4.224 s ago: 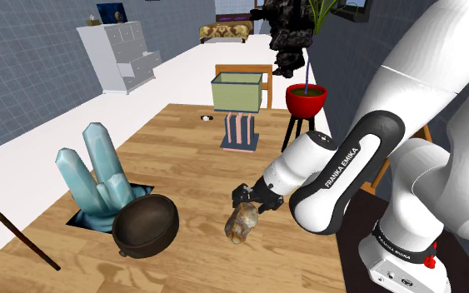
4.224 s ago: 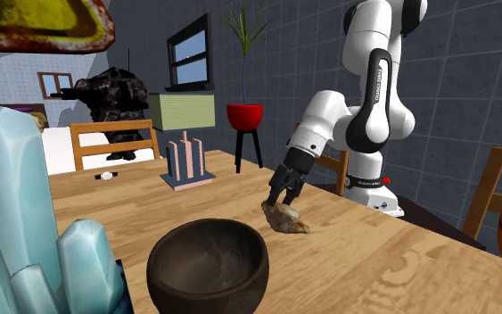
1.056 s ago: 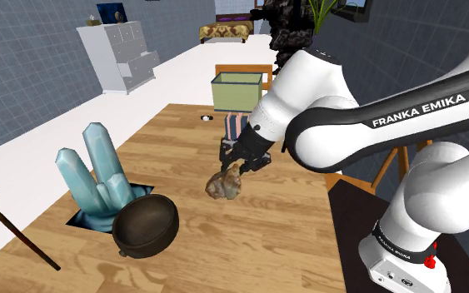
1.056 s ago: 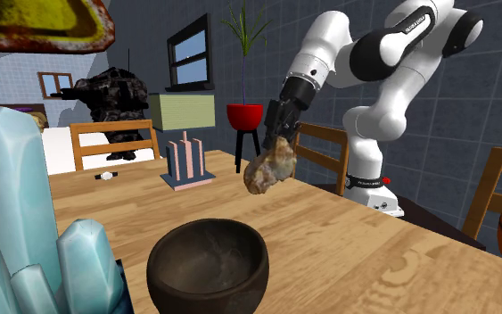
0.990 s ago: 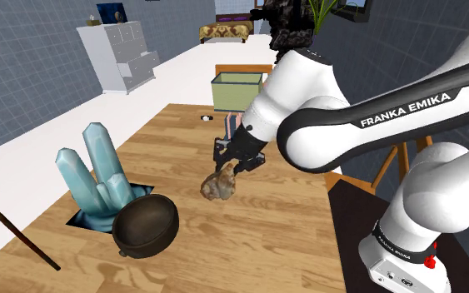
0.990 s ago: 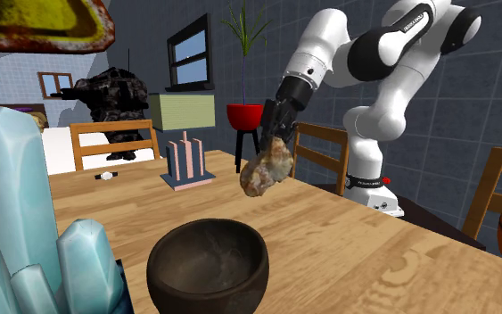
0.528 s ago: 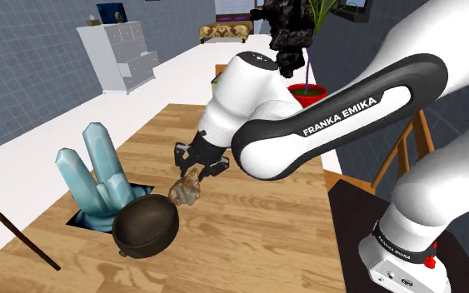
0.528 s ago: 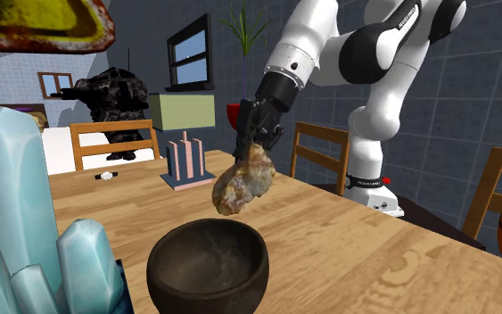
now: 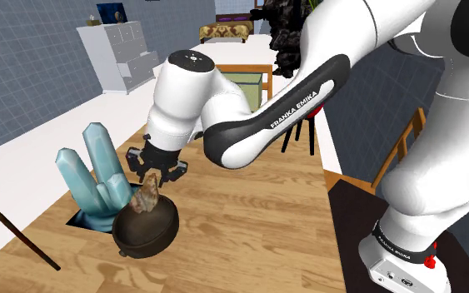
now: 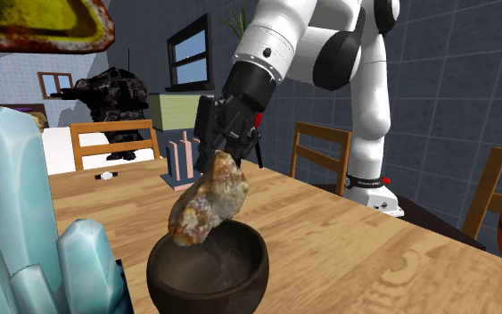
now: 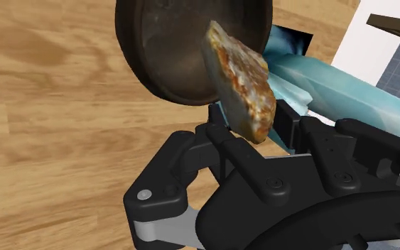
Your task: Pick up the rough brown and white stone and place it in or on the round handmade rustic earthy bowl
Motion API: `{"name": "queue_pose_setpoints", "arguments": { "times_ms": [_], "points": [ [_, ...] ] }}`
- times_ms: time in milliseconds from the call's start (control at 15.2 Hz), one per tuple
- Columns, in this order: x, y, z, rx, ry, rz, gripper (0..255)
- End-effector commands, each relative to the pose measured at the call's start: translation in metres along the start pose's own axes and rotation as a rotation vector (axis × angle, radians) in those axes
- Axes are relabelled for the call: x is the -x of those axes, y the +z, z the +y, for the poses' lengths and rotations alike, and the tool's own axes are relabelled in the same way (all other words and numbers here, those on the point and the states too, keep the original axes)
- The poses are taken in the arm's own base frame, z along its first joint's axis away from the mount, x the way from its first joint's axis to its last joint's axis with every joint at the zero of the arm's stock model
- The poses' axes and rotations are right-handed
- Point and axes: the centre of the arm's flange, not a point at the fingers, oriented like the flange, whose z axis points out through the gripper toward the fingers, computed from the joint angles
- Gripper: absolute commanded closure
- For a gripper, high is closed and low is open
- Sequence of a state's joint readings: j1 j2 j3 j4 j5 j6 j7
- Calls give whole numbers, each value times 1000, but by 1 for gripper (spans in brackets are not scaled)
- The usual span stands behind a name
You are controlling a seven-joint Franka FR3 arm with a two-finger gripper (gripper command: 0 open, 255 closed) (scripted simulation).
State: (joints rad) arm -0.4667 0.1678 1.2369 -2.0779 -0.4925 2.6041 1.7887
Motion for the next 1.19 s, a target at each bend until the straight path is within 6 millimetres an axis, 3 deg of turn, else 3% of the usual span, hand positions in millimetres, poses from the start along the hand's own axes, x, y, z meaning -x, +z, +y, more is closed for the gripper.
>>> {"name": "queue_pose_setpoints", "arguments": {
  "times_ms": [0, 924, 1122],
  "points": [
    [-2, 15, -16, -9, 3, 26, 255],
    [10, 80, 19, -9, 3, 26, 255],
    [10, 80, 19, -9, 3, 26, 255]
  ]
}}
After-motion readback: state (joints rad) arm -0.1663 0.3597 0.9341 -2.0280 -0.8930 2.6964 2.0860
